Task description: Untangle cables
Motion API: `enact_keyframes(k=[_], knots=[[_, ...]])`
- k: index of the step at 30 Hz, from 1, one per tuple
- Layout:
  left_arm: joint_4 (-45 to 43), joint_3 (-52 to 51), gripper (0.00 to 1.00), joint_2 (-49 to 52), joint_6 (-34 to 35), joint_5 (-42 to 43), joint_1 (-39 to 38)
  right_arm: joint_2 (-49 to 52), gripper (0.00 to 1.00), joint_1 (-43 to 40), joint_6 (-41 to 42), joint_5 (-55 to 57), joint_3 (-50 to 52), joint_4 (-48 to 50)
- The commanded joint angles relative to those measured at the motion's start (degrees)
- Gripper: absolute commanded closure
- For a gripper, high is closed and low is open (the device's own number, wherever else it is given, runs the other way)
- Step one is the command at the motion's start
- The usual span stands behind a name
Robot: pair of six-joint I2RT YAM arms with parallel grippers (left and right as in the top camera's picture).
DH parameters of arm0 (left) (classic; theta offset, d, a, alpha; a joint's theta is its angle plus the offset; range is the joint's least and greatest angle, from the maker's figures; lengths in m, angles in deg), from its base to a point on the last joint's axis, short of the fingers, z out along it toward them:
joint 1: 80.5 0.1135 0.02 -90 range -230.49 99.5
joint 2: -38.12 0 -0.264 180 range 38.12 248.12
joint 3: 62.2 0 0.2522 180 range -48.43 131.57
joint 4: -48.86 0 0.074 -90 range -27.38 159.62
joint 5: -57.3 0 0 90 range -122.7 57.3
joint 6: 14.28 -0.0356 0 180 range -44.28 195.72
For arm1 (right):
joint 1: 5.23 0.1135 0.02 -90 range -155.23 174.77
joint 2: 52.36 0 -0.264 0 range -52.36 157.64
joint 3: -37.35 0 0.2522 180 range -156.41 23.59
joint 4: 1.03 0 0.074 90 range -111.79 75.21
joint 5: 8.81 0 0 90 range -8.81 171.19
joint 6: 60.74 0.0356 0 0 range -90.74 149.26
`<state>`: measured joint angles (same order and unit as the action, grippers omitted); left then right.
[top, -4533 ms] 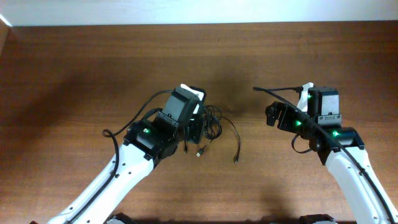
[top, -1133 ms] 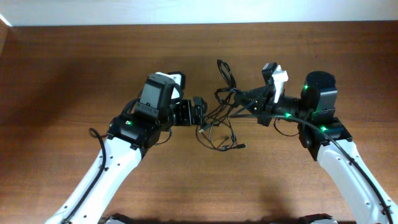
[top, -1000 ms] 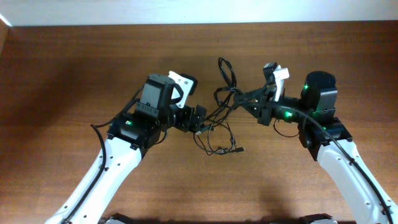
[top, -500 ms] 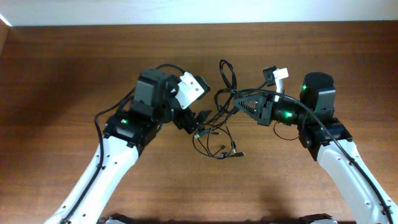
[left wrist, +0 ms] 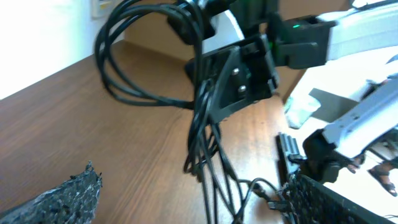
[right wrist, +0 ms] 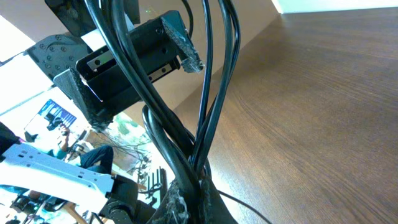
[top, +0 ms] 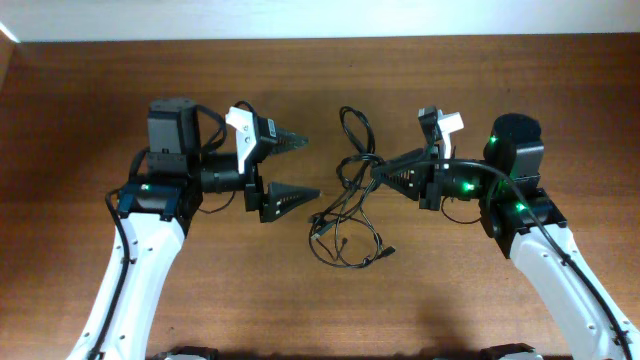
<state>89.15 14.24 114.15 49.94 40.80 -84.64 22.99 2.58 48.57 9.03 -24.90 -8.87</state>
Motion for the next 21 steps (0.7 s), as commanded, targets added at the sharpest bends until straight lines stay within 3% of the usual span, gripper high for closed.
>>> enact_keyframes(k=[1, 6, 21], knots=[[0.09, 0.17, 0.00, -0.83, -1.60, 6.86, -0.09, -0.02, 0.96, 0.07, -0.39, -3.65, -0.70, 0.39], [0.09, 0.15, 0.00, -0.81, -2.23, 5.86, -3.39, -0.02, 0.96, 0.07, -0.42, -11.32, -0.70, 4.68], [0.09, 0.15, 0.03, -0.72, -2.21, -0.48, -9.49, -0.02, 0.96, 0.92, -0.42, -13.35, -0.70, 5.95]])
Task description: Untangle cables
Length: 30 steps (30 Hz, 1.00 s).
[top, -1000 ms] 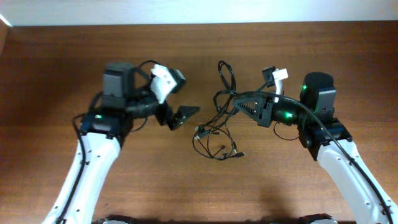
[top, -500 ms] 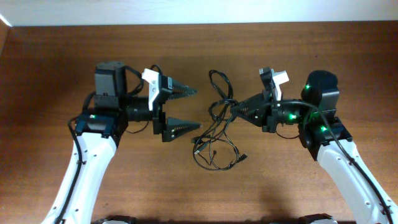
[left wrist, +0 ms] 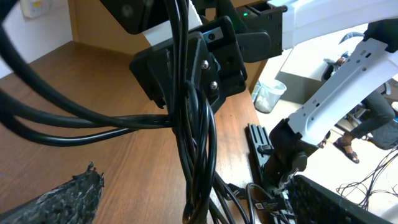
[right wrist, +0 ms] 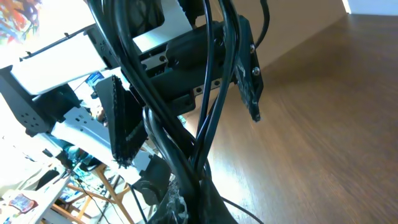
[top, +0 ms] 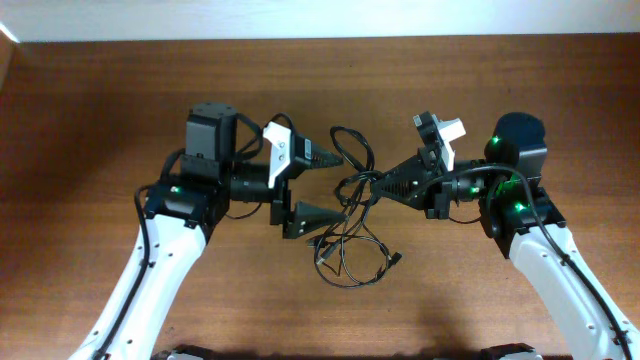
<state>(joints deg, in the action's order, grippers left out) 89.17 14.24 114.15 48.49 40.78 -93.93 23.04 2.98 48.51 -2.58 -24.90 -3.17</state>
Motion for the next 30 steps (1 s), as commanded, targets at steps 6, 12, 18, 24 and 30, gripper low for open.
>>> enact_keyframes(k=[6, 12, 18, 24, 30], knots=[[0.07, 0.15, 0.21, -0.72, -0.76, -0.48, -0.20, -0.07, 0.96, 0.52, -0.35, -1.77, -0.70, 0.26], [0.04, 0.15, 0.28, -0.72, -0.76, -0.92, -0.20, -0.07, 0.96, 0.52, -0.35, -1.77, -0.70, 0.24], [-0.28, 0.15, 0.30, -0.72, -0.76, -1.29, -0.22, -0.07, 0.96, 0.55, -0.35, -1.77, -0.70, 0.24], [-0.63, 0.15, 0.21, -0.72, -0.76, -4.07, -0.44, -0.07, 0.96, 0.66, -0.35, -1.77, -0.70, 0.26], [-1.68, 0.15, 0.38, -0.72, -0.74, -4.24, -0.59, -0.07, 0.96, 2.38, -0.33, -1.55, -0.70, 3.26]])
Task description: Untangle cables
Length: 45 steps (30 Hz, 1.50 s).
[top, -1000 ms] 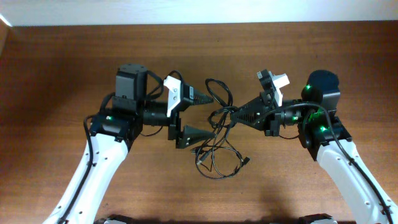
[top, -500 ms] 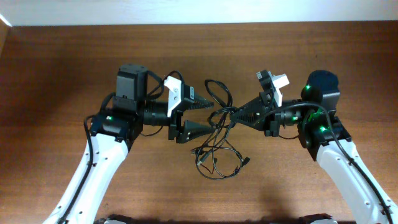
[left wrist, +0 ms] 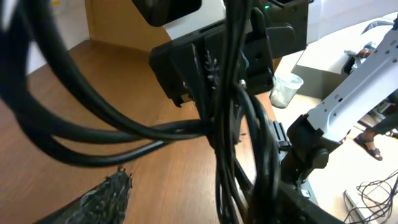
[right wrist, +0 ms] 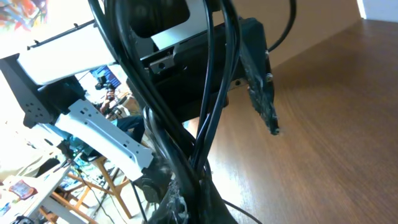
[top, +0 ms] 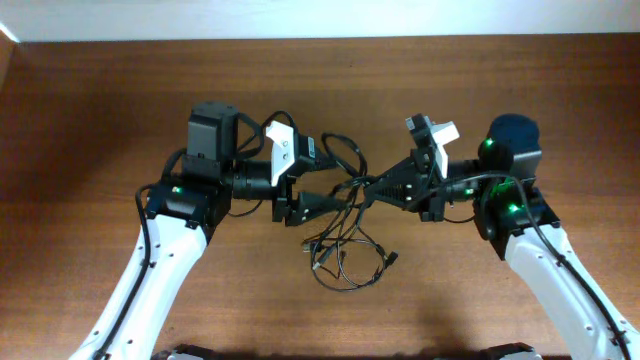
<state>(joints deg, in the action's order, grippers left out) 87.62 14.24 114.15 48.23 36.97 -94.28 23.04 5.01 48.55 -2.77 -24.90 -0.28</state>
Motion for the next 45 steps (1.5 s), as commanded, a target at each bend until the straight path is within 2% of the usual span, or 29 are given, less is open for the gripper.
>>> enact_keyframes(k=[1, 5, 10, 12, 13, 14, 20, 22, 24, 30, 35, 38, 40, 43, 45], knots=[[-0.13, 0.15, 0.48, -0.72, -0.48, -0.44, -0.35, -0.07, 0.96, 0.35, -0.37, -1.36, -0.70, 0.37], [-0.13, 0.15, 1.00, -0.72, -0.48, -0.44, -0.37, -0.07, 0.96, 0.31, -0.37, -1.07, -0.70, 0.37], [-1.01, 0.15, 1.00, -0.72, -0.50, -2.23, -0.33, -0.07, 0.96, 0.31, -0.37, 0.20, -0.70, 0.35], [-0.94, 0.15, 1.00, -0.72, -0.48, -6.64, -0.33, -0.07, 0.67, 0.31, -0.39, 1.64, -0.70, 0.33], [-0.94, 0.15, 1.00, -0.72, -0.48, -8.24, -0.33, -0.07, 0.46, 0.31, -0.39, 2.21, -0.70, 0.33], [-0.92, 0.15, 1.00, -0.72, -0.46, -10.19, -0.33, -0.07, 0.01, 0.31, -0.37, 2.95, -0.70, 0.28], [0.13, 0.15, 1.00, -0.72, 0.02, -21.75, -0.33, -0.07, 0.01, 0.31, -0.39, 6.93, -0.70, -2.29], [0.09, 0.15, 1.00, -0.72, 4.09, -28.89, -0.33, -0.07, 0.01, 0.31, -0.39, 7.10, -0.70, -2.29], [0.11, 0.15, 1.00, -0.72, 6.91, -32.33, -0.33, -0.07, 0.01, 0.31, -0.39, 6.69, -0.70, -2.29], [0.11, 0.15, 1.00, -0.72, 8.90, -32.61, -0.33, -0.07, 0.01, 0.31, -0.39, 2.16, -0.70, -2.25], [-0.13, 0.15, 1.00, -0.72, 17.86, -32.63, -0.33, -0.07, 0.01, 0.31, 1.38, 4.52, -0.70, -2.32], [1.81, 0.11, 1.00, -0.70, 18.03, -32.68, -0.33, -0.07, 0.01, 0.31, 2.86, 8.17, -0.70, -7.28], [1.62, 0.09, 1.00, -0.70, 18.51, -35.82, -0.33, -0.07, 0.01, 0.31, 2.56, 11.82, -0.70, -12.22], [1.60, 0.09, 1.00, -0.70, 27.50, -45.88, -0.33, -0.07, 0.01, 2.14, 1.62, 15.98, -0.70, -12.83], [1.57, 0.09, 1.00, -0.70, 28.39, -45.94, -0.48, -0.07, 0.01, 5.60, -2.56, 18.64, -0.70, -12.81]])
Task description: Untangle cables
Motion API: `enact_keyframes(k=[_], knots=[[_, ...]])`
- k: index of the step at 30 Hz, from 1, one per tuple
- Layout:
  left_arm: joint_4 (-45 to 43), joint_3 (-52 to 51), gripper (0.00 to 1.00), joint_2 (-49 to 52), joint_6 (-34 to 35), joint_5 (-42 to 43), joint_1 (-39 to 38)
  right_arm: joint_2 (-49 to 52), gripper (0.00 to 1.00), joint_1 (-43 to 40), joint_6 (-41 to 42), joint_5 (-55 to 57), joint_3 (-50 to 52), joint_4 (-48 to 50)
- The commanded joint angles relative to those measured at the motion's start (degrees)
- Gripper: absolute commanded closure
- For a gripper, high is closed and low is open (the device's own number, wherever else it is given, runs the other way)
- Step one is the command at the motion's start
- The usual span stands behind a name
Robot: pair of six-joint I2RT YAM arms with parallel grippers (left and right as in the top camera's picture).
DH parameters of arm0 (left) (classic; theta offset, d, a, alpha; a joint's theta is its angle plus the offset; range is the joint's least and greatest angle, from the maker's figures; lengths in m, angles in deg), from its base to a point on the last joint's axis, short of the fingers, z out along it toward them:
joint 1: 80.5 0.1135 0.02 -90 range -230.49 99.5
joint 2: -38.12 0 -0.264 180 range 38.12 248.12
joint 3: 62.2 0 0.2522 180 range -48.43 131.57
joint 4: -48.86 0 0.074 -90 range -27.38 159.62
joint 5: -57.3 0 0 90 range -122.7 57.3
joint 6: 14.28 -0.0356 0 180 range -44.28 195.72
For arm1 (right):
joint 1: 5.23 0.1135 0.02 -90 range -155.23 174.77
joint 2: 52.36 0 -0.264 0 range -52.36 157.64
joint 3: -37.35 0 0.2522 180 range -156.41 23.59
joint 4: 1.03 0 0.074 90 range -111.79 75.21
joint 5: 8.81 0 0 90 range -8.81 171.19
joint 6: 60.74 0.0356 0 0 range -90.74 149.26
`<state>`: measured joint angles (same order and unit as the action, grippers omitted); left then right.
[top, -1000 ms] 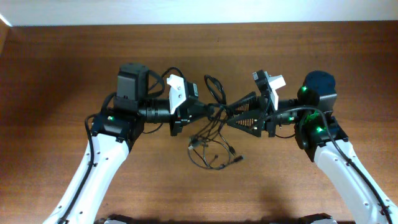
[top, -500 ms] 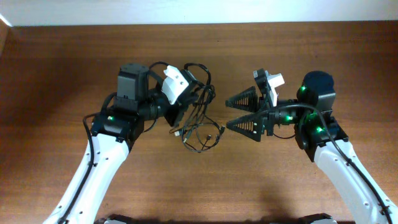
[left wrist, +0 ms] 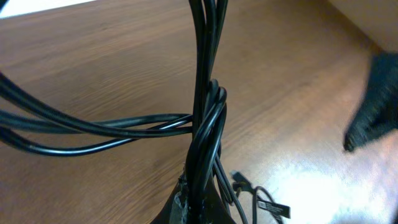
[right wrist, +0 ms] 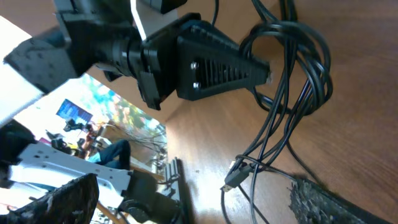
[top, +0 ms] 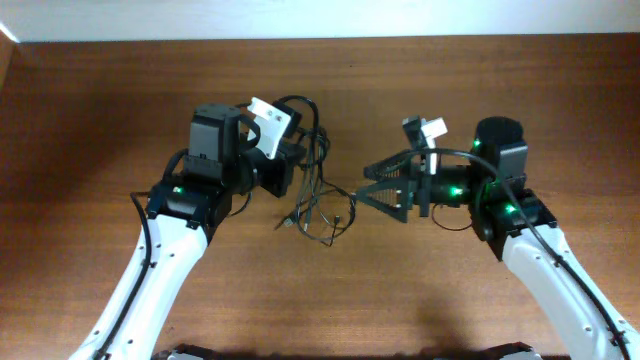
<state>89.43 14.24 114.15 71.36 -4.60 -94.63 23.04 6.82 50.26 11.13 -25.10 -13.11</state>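
Observation:
A tangle of black cables hangs mid-table with its lower ends on the wood. My left gripper is shut on the upper part of it. In the left wrist view the strands rise as a twisted bunch out of the shut left gripper, and two loop off to the left. My right gripper stands open just right of the tangle, touching nothing. The right wrist view shows the open right gripper, the left gripper's fingers pinching the cables, and a USB plug dangling.
The brown wooden table runs to a pale wall at the far edge. A labelled tag on one cable lies on the wood below the tangle. Both white arms reach in from the near corners.
My left gripper has shut on the cable tangle and now holds it a little to the left. My right gripper has let go, opened, and stands apart to the right.
At first my right gripper held the tangle at mid-table while the left stood open well to the left. The open left gripper was then beside the tangle, then with its fingers around it. Now the left holds the tangle and the right is open.

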Motion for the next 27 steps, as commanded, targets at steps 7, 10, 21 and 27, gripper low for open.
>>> enact_keyframes(k=[7, 10, 21, 27], knots=[[-0.22, 0.09, 1.00, -0.70, 7.28, 0.26, -0.15, -0.02, 0.01, 15.61, -5.79, 25.57, -0.50, 0.04], [-0.20, 0.09, 1.00, -0.70, 8.28, 2.71, -0.13, 0.00, 0.00, 17.64, -5.79, 31.41, -0.50, -0.02], [-0.13, 0.09, 1.00, -0.70, 8.22, 4.66, -0.13, 0.26, 0.06, 18.05, -5.79, 34.12, -0.50, -0.81], [0.50, -0.02, 1.00, -0.35, 8.26, -5.42, -0.52, 0.26, 0.07, 18.25, -5.55, 33.00, -0.50, 0.31]])
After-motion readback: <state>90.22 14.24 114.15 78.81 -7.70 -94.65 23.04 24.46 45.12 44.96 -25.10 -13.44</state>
